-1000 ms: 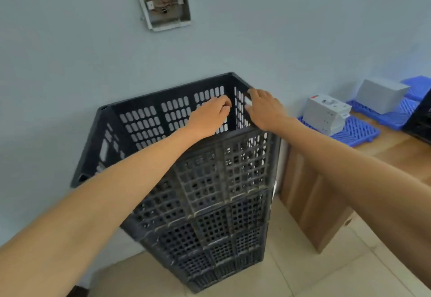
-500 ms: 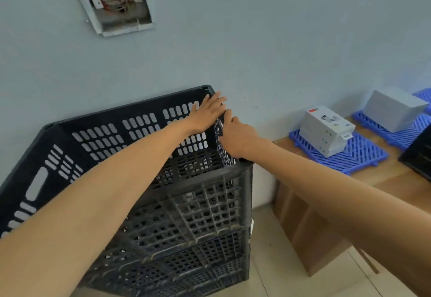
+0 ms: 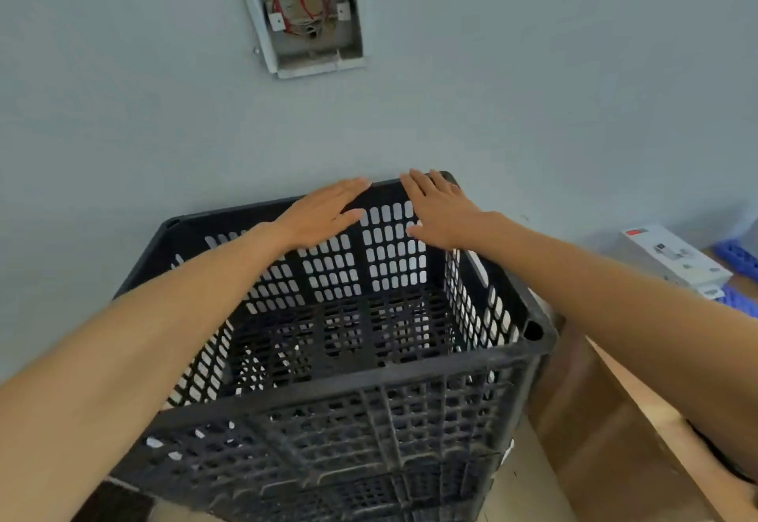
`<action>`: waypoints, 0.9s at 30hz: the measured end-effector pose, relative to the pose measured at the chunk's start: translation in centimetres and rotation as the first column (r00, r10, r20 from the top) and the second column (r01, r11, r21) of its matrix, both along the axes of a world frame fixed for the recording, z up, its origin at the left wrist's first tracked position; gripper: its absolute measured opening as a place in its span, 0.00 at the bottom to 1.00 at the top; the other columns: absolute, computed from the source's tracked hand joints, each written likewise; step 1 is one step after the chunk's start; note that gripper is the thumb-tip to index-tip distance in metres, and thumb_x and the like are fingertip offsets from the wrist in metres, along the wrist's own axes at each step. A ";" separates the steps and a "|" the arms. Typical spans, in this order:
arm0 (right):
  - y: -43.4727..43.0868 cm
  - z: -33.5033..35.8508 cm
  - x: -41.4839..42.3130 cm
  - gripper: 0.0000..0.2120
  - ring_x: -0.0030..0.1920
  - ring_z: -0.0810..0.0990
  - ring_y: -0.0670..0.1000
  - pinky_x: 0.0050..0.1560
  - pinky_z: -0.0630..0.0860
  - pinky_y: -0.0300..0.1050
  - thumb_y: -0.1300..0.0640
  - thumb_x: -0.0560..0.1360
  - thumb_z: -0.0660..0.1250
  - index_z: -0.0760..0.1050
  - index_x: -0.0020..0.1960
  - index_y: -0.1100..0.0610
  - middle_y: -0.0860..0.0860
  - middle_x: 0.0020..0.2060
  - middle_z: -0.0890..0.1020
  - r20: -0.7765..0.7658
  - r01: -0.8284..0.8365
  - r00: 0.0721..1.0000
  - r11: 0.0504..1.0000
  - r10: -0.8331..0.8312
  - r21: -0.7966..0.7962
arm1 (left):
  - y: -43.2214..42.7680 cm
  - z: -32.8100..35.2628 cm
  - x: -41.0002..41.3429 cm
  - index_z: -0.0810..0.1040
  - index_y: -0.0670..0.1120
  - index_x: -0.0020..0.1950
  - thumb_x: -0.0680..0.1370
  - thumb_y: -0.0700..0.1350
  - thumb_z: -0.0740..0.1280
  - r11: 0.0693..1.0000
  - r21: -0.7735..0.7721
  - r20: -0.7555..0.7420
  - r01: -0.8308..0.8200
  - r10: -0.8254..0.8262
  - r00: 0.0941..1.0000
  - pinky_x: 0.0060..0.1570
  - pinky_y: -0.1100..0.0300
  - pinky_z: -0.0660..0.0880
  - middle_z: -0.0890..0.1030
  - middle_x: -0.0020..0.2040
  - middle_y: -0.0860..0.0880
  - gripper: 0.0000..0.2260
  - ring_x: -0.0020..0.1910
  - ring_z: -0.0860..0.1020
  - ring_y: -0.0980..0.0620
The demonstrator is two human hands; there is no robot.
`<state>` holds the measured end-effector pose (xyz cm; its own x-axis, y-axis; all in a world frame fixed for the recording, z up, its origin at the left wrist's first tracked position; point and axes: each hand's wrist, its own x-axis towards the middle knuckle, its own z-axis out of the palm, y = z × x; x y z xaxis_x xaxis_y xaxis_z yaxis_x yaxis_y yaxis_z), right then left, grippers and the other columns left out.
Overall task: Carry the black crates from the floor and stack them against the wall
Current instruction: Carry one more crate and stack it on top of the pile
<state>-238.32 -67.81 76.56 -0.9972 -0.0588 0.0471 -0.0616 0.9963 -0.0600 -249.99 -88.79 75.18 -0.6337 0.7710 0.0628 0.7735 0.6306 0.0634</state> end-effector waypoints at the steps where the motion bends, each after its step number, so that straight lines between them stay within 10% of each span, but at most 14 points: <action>1: -0.8 0.1 -1.2 0.39 0.79 0.45 0.60 0.76 0.49 0.57 0.51 0.80 0.61 0.39 0.80 0.58 0.56 0.79 0.45 0.005 -0.056 0.998 0.998 0.056 0.019 | -2.3 0.2 -0.9 0.50 0.50 0.80 0.83 0.59 0.51 0.999 -0.044 -0.031 -0.012 0.010 0.999 0.77 0.54 0.53 0.54 0.80 0.51 0.28 0.78 0.55 0.53; 14: -15.2 -1.4 -11.3 0.28 0.72 0.64 0.60 0.71 0.62 0.55 0.53 0.80 0.59 0.56 0.77 0.58 0.57 0.73 0.65 -0.086 -0.259 0.959 0.959 0.270 0.115 | -15.9 0.6 -5.8 0.57 0.53 0.78 0.79 0.62 0.58 0.978 -0.080 -0.004 -0.193 0.193 0.981 0.69 0.48 0.67 0.67 0.75 0.48 0.30 0.72 0.67 0.47; 20: -16.8 -4.5 -12.4 0.44 0.77 0.51 0.61 0.76 0.46 0.57 0.45 0.76 0.65 0.42 0.80 0.58 0.58 0.78 0.53 -0.052 -0.214 0.974 0.971 0.221 0.107 | -17.1 -2.5 -5.4 0.39 0.54 0.80 0.75 0.64 0.64 0.956 -0.146 -0.014 -0.255 0.255 0.967 0.75 0.44 0.44 0.47 0.81 0.47 0.44 0.79 0.48 0.43; 27: -16.8 -4.8 -13.2 0.46 0.77 0.51 0.61 0.76 0.45 0.57 0.43 0.74 0.66 0.42 0.80 0.57 0.58 0.78 0.52 -0.070 -0.202 0.975 0.974 0.210 0.104 | -16.9 -2.0 -6.2 0.36 0.55 0.79 0.75 0.62 0.66 0.953 -0.181 0.017 -0.243 0.250 0.968 0.75 0.43 0.43 0.44 0.81 0.47 0.45 0.79 0.46 0.42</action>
